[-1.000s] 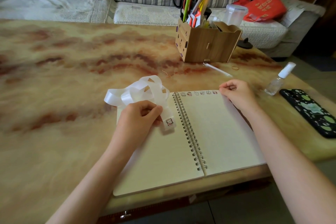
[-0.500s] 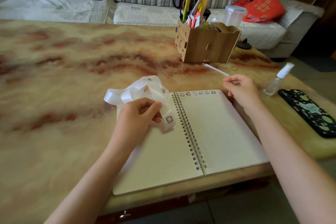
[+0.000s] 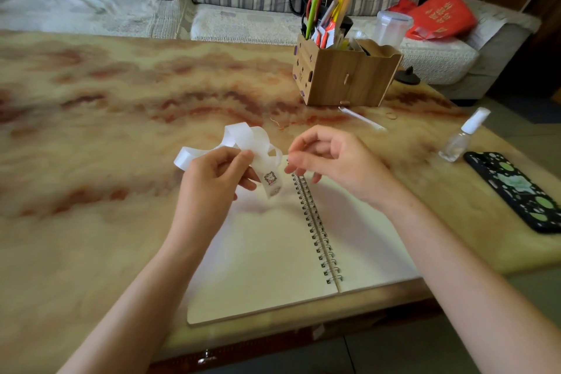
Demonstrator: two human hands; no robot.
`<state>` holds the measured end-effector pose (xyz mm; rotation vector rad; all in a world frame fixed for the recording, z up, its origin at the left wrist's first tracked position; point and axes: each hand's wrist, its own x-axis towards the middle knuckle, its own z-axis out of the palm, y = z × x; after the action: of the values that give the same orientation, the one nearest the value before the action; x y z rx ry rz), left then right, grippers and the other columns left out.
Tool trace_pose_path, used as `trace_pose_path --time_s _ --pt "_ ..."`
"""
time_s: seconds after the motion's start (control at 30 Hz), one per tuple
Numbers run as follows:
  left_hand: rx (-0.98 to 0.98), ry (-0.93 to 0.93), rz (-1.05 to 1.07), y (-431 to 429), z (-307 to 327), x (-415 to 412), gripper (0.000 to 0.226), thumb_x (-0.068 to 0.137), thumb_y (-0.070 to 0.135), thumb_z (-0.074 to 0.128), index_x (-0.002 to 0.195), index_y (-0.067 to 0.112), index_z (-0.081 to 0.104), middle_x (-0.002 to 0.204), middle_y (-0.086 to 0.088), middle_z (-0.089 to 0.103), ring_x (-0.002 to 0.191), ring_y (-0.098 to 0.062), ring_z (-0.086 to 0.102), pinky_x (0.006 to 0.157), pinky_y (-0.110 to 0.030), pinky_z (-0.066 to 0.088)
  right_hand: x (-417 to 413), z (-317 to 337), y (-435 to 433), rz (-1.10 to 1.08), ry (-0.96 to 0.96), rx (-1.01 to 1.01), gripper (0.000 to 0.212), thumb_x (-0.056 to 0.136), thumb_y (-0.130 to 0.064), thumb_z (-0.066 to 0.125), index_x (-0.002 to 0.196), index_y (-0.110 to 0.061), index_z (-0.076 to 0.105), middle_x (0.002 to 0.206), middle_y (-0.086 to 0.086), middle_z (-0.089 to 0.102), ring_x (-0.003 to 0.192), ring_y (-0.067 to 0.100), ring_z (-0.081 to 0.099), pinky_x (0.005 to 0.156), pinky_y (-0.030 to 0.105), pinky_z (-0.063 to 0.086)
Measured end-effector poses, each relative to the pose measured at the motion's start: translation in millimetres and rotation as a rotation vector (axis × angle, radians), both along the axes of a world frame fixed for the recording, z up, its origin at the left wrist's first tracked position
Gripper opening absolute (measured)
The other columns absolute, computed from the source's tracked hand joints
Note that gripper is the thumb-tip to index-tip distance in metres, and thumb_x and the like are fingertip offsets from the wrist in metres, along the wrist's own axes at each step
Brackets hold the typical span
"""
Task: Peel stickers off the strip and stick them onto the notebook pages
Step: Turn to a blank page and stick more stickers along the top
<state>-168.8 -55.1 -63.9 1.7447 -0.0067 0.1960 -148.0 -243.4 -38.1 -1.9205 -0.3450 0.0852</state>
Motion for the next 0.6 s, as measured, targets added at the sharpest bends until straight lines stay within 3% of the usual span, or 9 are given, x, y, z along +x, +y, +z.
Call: trace_pose_path --time_s 0.17,0.43,0.6 --pt "0.003 0.002 -0.002 0 -1 0 0.019 0.093 0.020 0.055 0.080 0.014 0.067 0.063 0.011 0.069 0.057 -0.002 0.062 0.047 -0.011 0.039 -8 -7 6 0.019 -0.020 0.028 0.020 0.079 -0.013 0.076 0.091 -0.020 0.063 0.078 0.002 0.072 0.072 0.011 0.063 0.065 0.016 0.043" --pt "0.021 -0.006 -0.001 -2 -1 -1 0.021 0.093 0.020 0.055 0.080 0.009 0.067 0.075 -0.003 0.071 0.058 -0.002 0.063 0.048 -0.011 0.040 -10 -10 14 0.037 -0.088 0.089 0.018 0.079 -0.004 0.074 0.087 -0.018 0.065 0.074 -0.001 0.066 0.068 0.012 0.059 0.066 0.019 0.047" --pt "-0.048 0.021 -0.032 -5 3 -4 0.030 0.096 0.027 0.049 0.077 0.015 0.069 0.071 0.002 0.072 0.059 -0.004 0.064 0.049 -0.013 0.041 -9 -12 15 0.028 -0.122 0.073 0.013 0.082 -0.003 0.072 0.087 -0.014 0.067 0.077 -0.001 0.066 0.070 0.016 0.056 0.064 0.020 0.046"
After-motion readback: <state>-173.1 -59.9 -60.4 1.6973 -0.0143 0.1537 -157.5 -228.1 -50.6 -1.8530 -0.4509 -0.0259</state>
